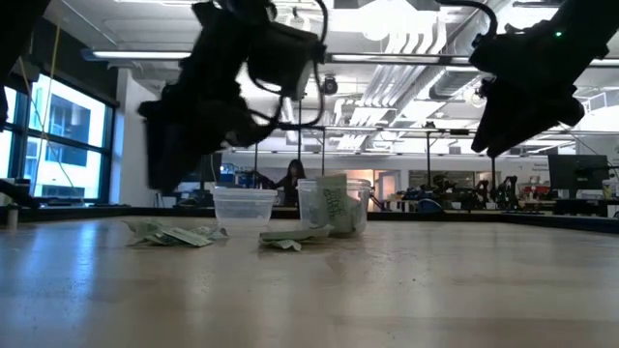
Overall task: Pick and place items into bin
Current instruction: Put the light green stevia packet into the transparent bin
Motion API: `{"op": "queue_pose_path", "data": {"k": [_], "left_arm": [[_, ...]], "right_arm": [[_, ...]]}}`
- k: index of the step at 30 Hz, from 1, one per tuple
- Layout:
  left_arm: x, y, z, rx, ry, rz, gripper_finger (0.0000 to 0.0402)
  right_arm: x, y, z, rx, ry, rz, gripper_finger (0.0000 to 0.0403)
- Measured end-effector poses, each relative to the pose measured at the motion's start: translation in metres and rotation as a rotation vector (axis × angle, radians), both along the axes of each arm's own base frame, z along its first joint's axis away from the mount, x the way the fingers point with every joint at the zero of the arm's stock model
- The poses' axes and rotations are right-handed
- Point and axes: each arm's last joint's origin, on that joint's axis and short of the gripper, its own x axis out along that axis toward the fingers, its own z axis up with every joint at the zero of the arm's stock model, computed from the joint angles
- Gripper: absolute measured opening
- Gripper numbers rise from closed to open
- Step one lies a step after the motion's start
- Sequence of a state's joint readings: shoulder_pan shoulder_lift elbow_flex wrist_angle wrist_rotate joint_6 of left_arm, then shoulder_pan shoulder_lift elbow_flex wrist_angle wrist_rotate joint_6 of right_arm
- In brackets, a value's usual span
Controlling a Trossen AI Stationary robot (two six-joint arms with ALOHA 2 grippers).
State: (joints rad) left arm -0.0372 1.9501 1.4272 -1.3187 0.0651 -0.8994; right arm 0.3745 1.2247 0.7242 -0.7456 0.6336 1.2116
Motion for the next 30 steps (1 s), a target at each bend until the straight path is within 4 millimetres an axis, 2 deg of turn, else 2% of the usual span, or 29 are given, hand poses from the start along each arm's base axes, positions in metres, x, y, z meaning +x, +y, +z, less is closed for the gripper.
{"op": "queue_pose_path", "data": {"k": [5,9,12,14,17,20,22,27,30], "left_arm": [[-0.017,-0.024,0.000,0.094,0.008,0.065,0.0197],[-0.028,-0.033,0.006,0.102,-0.108,0.163,0.0197],[-0.041,-0.030,0.010,0.104,-0.198,0.254,0.0197],[-0.052,-0.020,0.010,0.123,-0.245,0.320,0.0197],[-0.064,-0.002,-0.003,0.134,-0.298,0.425,0.0197],[-0.069,0.009,-0.022,0.072,-0.321,0.511,0.0197],[-0.070,0.009,-0.028,0.029,-0.341,0.518,0.0197],[-0.076,0.008,-0.032,0.066,-0.288,0.494,0.0197],[-0.074,0.008,-0.033,0.065,-0.301,0.462,0.0181]], "right_arm": [[0.002,-0.005,0.000,-0.024,0.010,-0.002,0.0169],[0.003,-0.009,0.000,-0.034,0.023,0.003,0.0169],[0.003,-0.011,0.000,-0.034,0.027,-0.006,0.0169],[0.003,-0.012,0.000,-0.036,0.028,-0.011,0.0169],[0.004,-0.015,0.000,-0.043,0.036,-0.008,0.0169],[0.005,-0.017,0.000,-0.042,0.035,-0.016,0.0169],[0.005,-0.017,0.000,-0.037,0.035,-0.018,0.0169],[0.005,-0.017,0.000,-0.025,0.024,-0.036,0.0169],[0.005,-0.017,0.000,-0.030,0.021,-0.040,0.0169]]}}
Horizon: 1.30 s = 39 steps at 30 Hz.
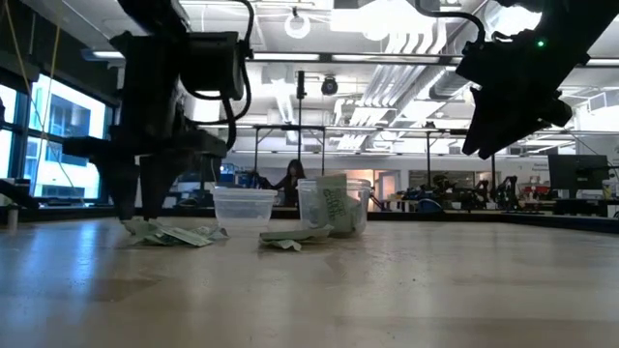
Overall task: Pick and place items into bin
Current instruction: Put the light green stevia packet into the transparent bin
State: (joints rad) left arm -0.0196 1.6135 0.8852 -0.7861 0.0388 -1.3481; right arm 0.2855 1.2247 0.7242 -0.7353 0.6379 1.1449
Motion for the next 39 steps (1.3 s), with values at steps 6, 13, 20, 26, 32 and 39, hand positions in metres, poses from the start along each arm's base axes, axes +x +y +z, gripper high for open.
{"op": "queue_pose_path", "data": {"k": [6,13,20,26,32,39], "left_arm": [[0.006,0.000,-0.010,-0.006,0.009,-0.046,0.0094],[0.008,0.000,-0.008,0.009,0.023,-0.177,0.0021],[0.052,-0.002,0.060,0.235,-0.291,-0.548,0.0035],[0.096,0.007,0.099,0.457,-0.527,-0.991,0.0022],[0.137,0.014,0.077,0.438,-0.501,-1.230,0.0031],[0.165,0.015,0.050,0.398,-0.348,-1.358,0.0025]], "right_arm": [[0.000,0.000,0.000,-0.004,-0.004,-0.004,0.0169],[0.001,0.000,0.000,0.003,-0.011,-0.006,0.0169],[0.001,0.000,0.000,0.004,-0.010,-0.006,0.0169],[0.001,0.000,0.000,0.006,-0.010,-0.005,0.0169],[-0.005,0.007,0.010,-0.043,-0.085,0.002,0.0169],[-0.014,0.007,0.019,-0.007,-0.120,0.002,0.0169]]}}
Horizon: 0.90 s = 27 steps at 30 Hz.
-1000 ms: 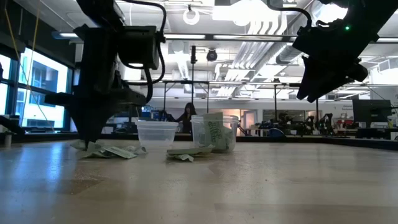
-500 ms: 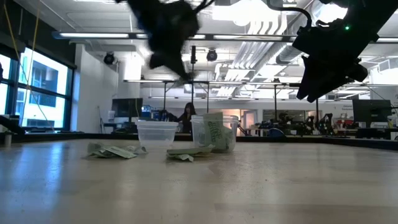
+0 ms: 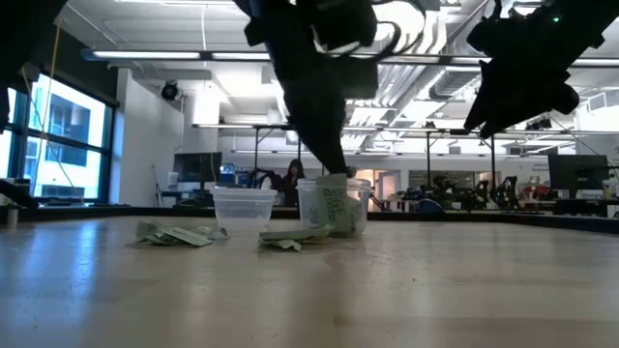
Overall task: Pick and place items into bin
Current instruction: Put the light green stevia packet into the transparent bin
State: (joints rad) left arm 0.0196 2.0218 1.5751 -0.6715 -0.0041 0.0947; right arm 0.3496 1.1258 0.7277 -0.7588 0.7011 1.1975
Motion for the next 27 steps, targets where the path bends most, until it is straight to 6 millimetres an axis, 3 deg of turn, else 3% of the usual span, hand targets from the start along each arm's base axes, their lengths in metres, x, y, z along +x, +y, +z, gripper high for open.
{"op": "queue_pose_path", "data": {"k": [6,10,18,27], "left_arm": [[0.009,0.000,-0.017,0.035,0.029,-0.070,0.0058],[0.009,0.000,-0.030,0.024,0.073,-0.078,0.0052],[0.013,0.000,-0.026,0.035,0.021,-0.073,0.0046],[0.005,0.000,-0.030,-0.001,0.108,-0.026,0.0149]], "right_arm": [[-0.001,0.000,-0.001,0.009,0.014,0.000,0.0169],[-0.001,0.000,-0.001,0.008,0.016,0.000,0.0169],[-0.002,0.000,-0.001,0.003,0.026,-0.001,0.0169],[-0.002,-0.001,-0.002,-0.009,0.035,-0.002,0.0169]]}}
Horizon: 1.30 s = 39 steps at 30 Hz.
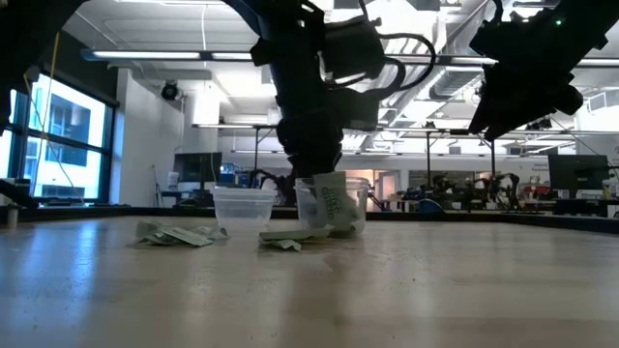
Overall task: Pick and place items into bin
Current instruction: Put the light green stevia packet into the transparent bin
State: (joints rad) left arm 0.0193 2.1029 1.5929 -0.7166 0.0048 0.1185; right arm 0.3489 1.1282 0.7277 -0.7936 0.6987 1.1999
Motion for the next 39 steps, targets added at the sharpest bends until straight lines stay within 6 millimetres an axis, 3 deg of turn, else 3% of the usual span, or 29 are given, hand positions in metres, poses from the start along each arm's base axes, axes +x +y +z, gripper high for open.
{"op": "queue_pose_path", "data": {"k": [3,10,16,23,26,29,35,39], "left_arm": [[-0.001,0.000,0.009,-0.009,0.004,0.016,0.0184],[0.012,0.000,0.060,-0.008,-0.085,0.010,0.0220],[0.002,0.000,0.094,-0.016,0.017,0.030,0.0209],[-0.025,-0.006,0.091,-0.068,0.300,0.350,0.0167],[-0.027,-0.014,0.090,-0.073,0.308,0.555,0.0152],[-0.027,-0.027,0.091,-0.060,0.289,0.641,0.0146],[-0.040,-0.073,0.110,-0.062,0.198,0.712,0.0146],[-0.050,-0.099,0.126,-0.111,0.112,0.762,0.0147]], "right_arm": [[0.000,0.000,0.000,-0.003,0.006,0.000,0.0169],[-0.002,-0.001,-0.002,-0.010,0.021,0.002,0.0169],[-0.002,-0.001,-0.002,-0.012,0.028,0.002,0.0169],[-0.005,-0.003,-0.004,0.025,0.054,-0.015,0.0169],[-0.007,-0.007,-0.006,0.132,0.099,-0.055,0.0169],[-0.006,-0.008,-0.007,0.172,0.111,-0.054,0.0169],[0.001,-0.008,-0.004,0.049,0.162,0.174,0.0169],[0.002,-0.011,-0.003,0.109,0.201,0.294,0.0169]]}}
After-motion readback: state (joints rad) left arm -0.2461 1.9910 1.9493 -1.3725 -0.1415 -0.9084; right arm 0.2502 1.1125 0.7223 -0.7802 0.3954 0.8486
